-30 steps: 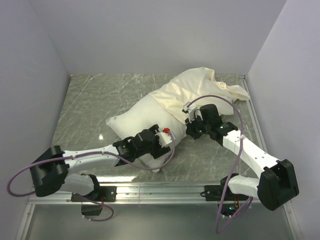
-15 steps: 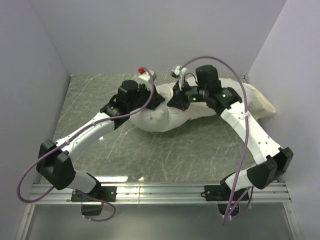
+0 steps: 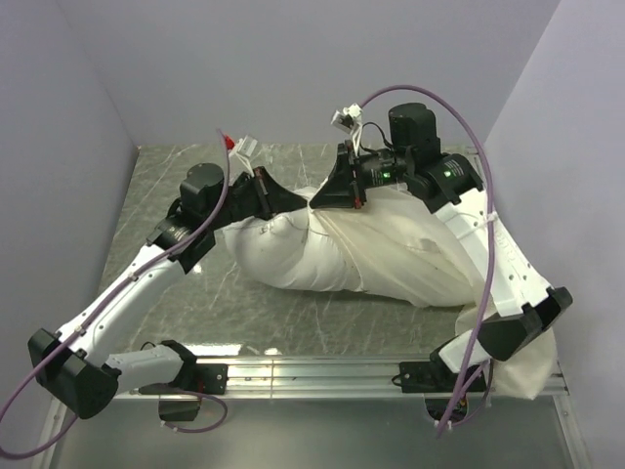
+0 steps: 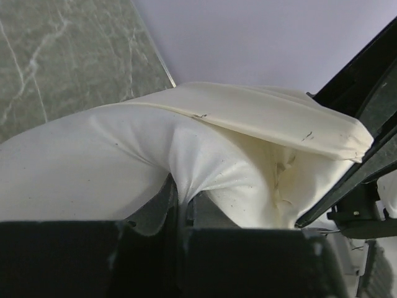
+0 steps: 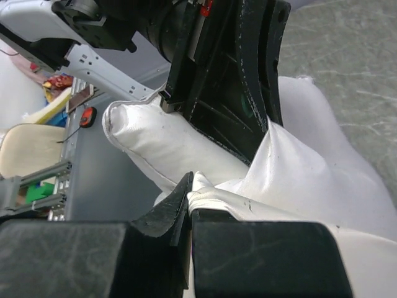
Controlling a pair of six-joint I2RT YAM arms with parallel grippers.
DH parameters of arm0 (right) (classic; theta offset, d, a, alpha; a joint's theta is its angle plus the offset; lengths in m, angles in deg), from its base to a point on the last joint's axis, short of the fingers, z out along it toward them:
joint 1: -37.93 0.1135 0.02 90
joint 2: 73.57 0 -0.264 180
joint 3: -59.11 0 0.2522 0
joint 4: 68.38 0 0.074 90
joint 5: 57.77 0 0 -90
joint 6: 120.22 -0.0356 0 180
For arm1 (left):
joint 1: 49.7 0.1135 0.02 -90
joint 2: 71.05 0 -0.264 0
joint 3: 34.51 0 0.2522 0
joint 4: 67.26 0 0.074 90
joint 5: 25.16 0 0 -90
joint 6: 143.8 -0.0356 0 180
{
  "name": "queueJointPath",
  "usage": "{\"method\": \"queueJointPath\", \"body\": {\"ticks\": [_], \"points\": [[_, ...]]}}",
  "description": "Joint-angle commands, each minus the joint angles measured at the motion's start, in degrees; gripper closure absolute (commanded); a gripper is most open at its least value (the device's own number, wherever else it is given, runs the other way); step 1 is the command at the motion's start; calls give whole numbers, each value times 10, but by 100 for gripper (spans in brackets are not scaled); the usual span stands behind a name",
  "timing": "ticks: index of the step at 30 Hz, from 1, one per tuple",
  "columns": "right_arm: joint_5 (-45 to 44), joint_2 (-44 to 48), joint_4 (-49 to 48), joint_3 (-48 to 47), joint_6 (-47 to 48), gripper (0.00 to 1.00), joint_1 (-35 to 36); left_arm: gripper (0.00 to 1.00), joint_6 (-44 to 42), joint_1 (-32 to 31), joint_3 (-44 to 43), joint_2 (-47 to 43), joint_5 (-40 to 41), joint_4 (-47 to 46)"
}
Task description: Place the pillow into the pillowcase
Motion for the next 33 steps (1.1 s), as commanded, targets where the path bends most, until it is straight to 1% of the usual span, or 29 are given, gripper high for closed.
{"method": "queueJointPath", "body": {"ticks": [1,4,6,7,8,10,11,12,13,14,15,16,17,18,19,20,21,22,23,24,25,26,27,28,29,30,31,32,33], "points": [[14,-61,-109,-44,7,100,-7,100,125,-10,-6,45,-38,-17],[-22,-126,-103,-74,26,100,-7,100,154,19,27,77,-34,4],[-56,-173,-121,-83,45,100,-10,100,153,63,61,104,-37,10],[-69,-191,-123,-92,50,100,-9,100,149,81,74,112,-38,9],[-79,-209,-120,-122,56,100,-10,100,134,122,85,133,-35,5],[-109,-264,-120,-160,67,100,-10,100,108,161,89,154,-19,33],[-118,-278,-126,-188,62,100,-9,98,90,196,92,170,-21,24],[-124,-296,-137,-197,55,100,-7,96,78,209,97,177,-34,21],[-134,-301,-141,-202,54,91,2,84,60,220,94,181,-31,29],[-155,-302,-141,-208,57,66,9,74,27,241,92,184,-31,39],[-162,-298,-136,-208,59,53,14,62,10,254,94,185,-52,44],[-173,-293,-133,-208,55,40,19,46,-8,266,91,184,-58,57],[-194,-283,-132,-197,51,27,21,37,-47,285,88,181,-60,72],[-208,-255,-135,-185,40,24,19,30,-73,296,79,175,-67,91],[-223,-235,-139,-168,38,23,15,24,-102,304,72,171,-71,107],[-237,-215,-144,-127,36,23,7,22,-166,315,66,165,-65,118],[-269,-170,-161,-101,35,24,0,22,-202,318,50,160,-56,130],[-285,-150,-168,-77,42,24,-3,20,-238,320,39,159,-30,163],[-313,-130,-173,-34,56,26,-5,20,-301,321,31,160,-15,173],[-369,-106,-178,-15,93,28,-6,20,-331,321,17,160,-5,181],[-400,-99,-180,-2,110,30,-5,20,-357,321,12,160,6,188],[-427,-99,-178,5,122,34,-4,20,-398,321,10,155,23,185],[-473,-110,-170,4,144,36,-5,20,-415,321,10,150,33,179],[-492,-119,-166,0,151,36,-5,20,-425,321,11,145,43,163],[-499,-131,-158,-20,157,35,-5,20,-440,321,6,140,32,162],[-496,-161,-122,-37,172,33,-4,20,-449,320,1,137,18,166],[-498,-177,-105,-54,177,30,-3,19,-455,316,-4,133,10,170],[-503,-192,-91,-77,184,27,-1,19,-468,304,-6,119,-15,175],[-508,-218,-70,-85,203,26,0,18,-473,294,-1,109,-20,175]]}}
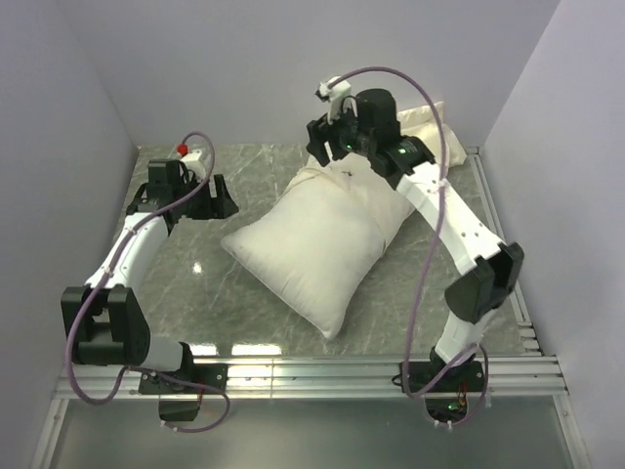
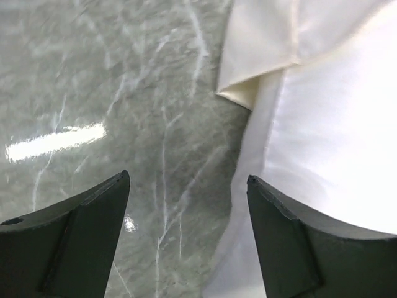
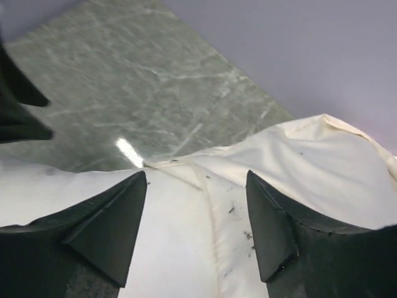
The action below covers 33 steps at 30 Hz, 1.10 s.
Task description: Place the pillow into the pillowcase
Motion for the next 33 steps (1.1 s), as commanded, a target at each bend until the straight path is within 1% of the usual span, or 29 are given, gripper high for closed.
{"method": "queueJointPath", "body": {"ticks": [1,2,3,4,5,6,7,8,9,10,11,12,13,15,16,17,18,19,20,22,24,25,26,27,28,29,31,33], "points": [[-77,-81,66,-26,64,24,7,18,-78,-33,-15,-52,-36,4],[-86,-97,59,-17,82,24,7,17,-78,-61,6,-78,-35,-8],[-97,-105,48,-14,88,24,7,16,-96,-80,19,-93,-30,-16],[-107,-116,45,-15,93,25,7,13,-97,-101,34,-107,-20,-26],[-119,-127,50,-28,99,27,7,9,-93,-142,60,-133,-11,-39],[-124,-151,61,-36,103,28,7,1,-88,-163,72,-143,7,-62],[-129,-160,64,-44,105,34,7,1,-67,-183,80,-149,19,-72],[-137,-174,66,-46,110,38,8,1,-61,-225,88,-154,34,-78],[-141,-177,69,-48,109,44,8,1,-54,-244,89,-151,54,-85],[-142,-179,71,-48,108,56,7,1,-48,-261,90,-146,84,-95],[-142,-170,72,-47,102,63,8,1,-31,-286,93,-137,102,-102],[-142,-162,74,-45,98,71,9,2,-22,-296,96,-132,115,-113],[-137,-151,76,-41,93,87,9,4,-10,-304,101,-127,142,-136],[-133,-116,85,-27,81,96,20,7,-7,-331,116,-113,162,-168],[-133,-105,89,-18,80,99,25,7,-13,-340,121,-107,178,-203],[-132,-88,95,-15,79,98,30,7,-21,-354,130,-92,184,-220],[-130,-82,109,-12,79,96,40,10,-32,-360,132,-81,202,-235],[-131,-76,114,-5,79,95,43,16,-45,-361,131,-68,210,-252],[-130,-69,118,0,76,96,44,24,-52,-362,118,-36,218,-256],[-124,-66,132,4,70,100,47,59,-52,-361,106,-11,226,-258],[-112,-66,155,-4,56,100,50,97,-41,-358,99,-3,211,-277],[-89,-68,164,-23,49,100,54,100,-20,-357,99,-7,200,-286],[-72,-73,189,-35,36,100,57,100,-9,-356,97,-21,188,-304],[-48,-78,205,-51,30,98,62,100,3,-357,95,-27,171,-311],[-34,-84,219,-77,24,85,75,100,27,-355,93,-35,165,-317],[-27,-91,235,-84,17,84,80,100,36,-355,88,-46,163,-320],[-38,-86,225,-63,13,81,89,100,46,-356,79,-55,159,-307],[-75,-80,200,-41,16,83,89,100,43,-355,75,-59,164,-290]]}}
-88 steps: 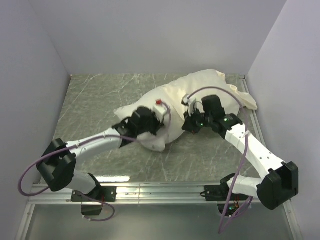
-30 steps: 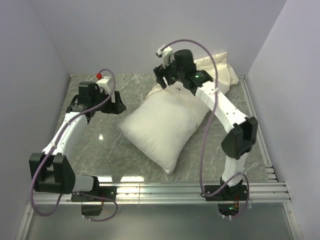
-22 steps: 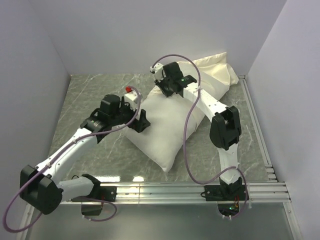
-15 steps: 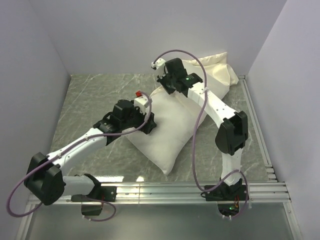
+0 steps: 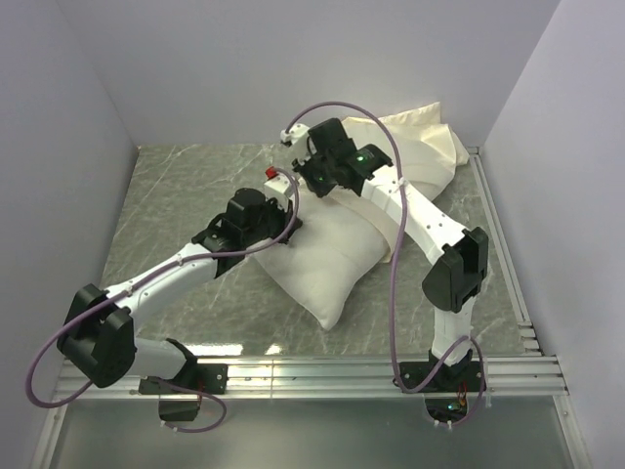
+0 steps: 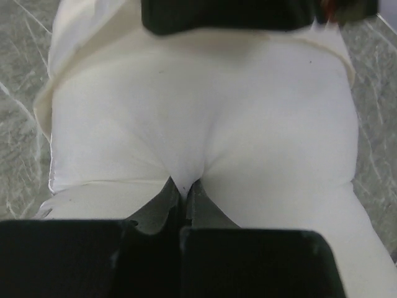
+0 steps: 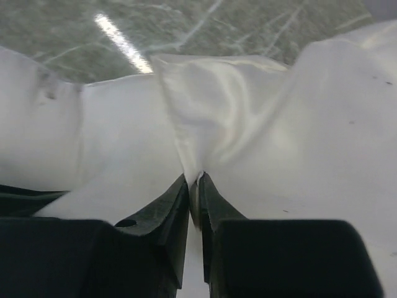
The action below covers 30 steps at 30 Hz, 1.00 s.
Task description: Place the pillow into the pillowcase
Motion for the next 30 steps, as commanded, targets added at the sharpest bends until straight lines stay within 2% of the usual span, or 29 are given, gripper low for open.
{"method": "queueJointPath", "body": {"ticks": [1,3,9,11,12,13,15,16,17,19,20,23,28,30], "points": [[6,19,0,18,-26,84,26,100,21,0,-29,-22,-7,-36],[-11,20,-7,27,-27,100,21,100,18,1,-11,-36,-9,-36],[44,77,-48,66,-30,100,8,100,27,3,7,-51,-4,-35],[94,98,-55,74,-44,100,8,100,45,12,2,-46,-1,-41],[130,105,-52,72,-55,100,6,100,56,18,-1,-42,-4,-44],[231,119,-52,66,-91,100,-1,100,85,34,-13,-34,-9,-47],[343,134,-83,68,-135,100,-4,100,113,54,-30,-26,-22,-68],[428,139,-97,63,-152,100,-3,100,138,76,-57,-19,-24,-74],[473,145,-138,59,-216,100,-1,100,153,91,-73,-15,-27,-80],[520,148,-196,54,-282,100,5,100,193,135,-115,-9,-35,-92],[550,145,-255,53,-344,100,8,100,204,148,-127,-7,-36,-89],[567,110,-330,58,-412,100,6,100,241,176,-126,-16,-47,-79],[532,43,-326,68,-378,100,4,100,306,178,-10,-54,-65,-88],[482,29,-302,52,-354,100,6,100,335,177,23,-64,-74,-83]]}}
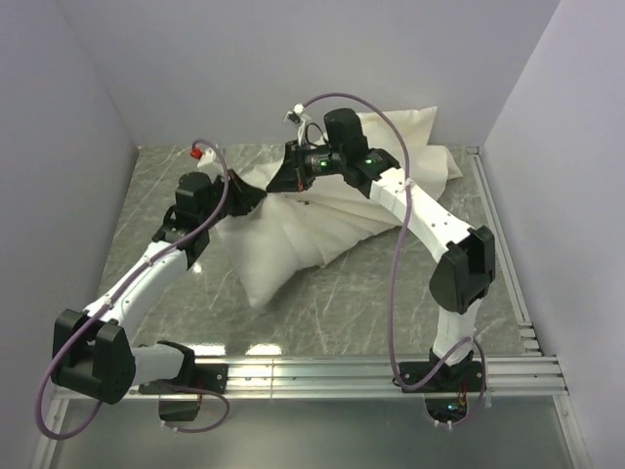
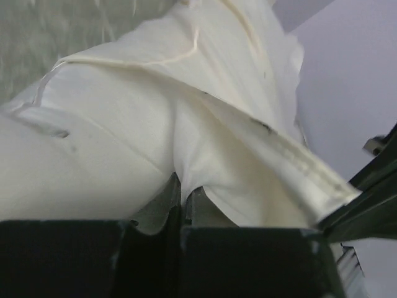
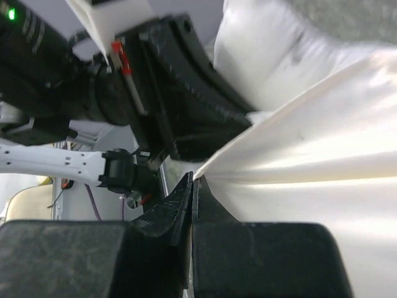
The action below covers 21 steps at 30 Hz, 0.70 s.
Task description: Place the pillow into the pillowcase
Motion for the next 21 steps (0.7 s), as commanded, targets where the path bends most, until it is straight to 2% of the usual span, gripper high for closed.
{"method": "queueJointPath", "body": {"ticks": [1,5,6,7,8,9,10,11,12,14,15,17,19,20,21], "points": [[30,-25,-34,-35,-5,100,23,100,97,-7,68,-14,-18,-34],[3,-68,-9,-86,8,100,29,98,128,-4,107,-4,-13,-27],[2,-65,-8,-86,13,98,31,92,109,11,95,4,-9,-21],[0,-59,-5,-80,17,89,29,81,92,21,85,7,-8,-13],[-13,-49,19,-74,31,75,29,59,76,34,74,10,-24,1],[-30,-37,44,-65,51,53,27,48,41,49,63,12,-44,10],[-77,-2,64,-54,88,45,19,38,13,71,31,13,-61,26],[-101,25,81,-33,101,29,11,28,-25,72,11,11,-79,49],[-121,54,76,29,108,25,4,25,-110,69,-22,-1,-88,108],[-173,155,59,138,106,17,-27,16,-217,56,-39,-35,-105,167],[-196,187,56,172,102,17,-37,14,-251,46,-41,-47,-98,183],[-220,270,58,271,77,16,-73,2,-342,16,-42,-70,-82,217],[-217,339,41,350,53,16,-95,1,-405,-56,-34,-96,-34,245],[-223,362,30,424,52,16,-105,1,-436,-82,-32,-99,-15,253],[-232,377,20,457,55,16,-107,1,-444,-131,-26,-97,15,262]]}}
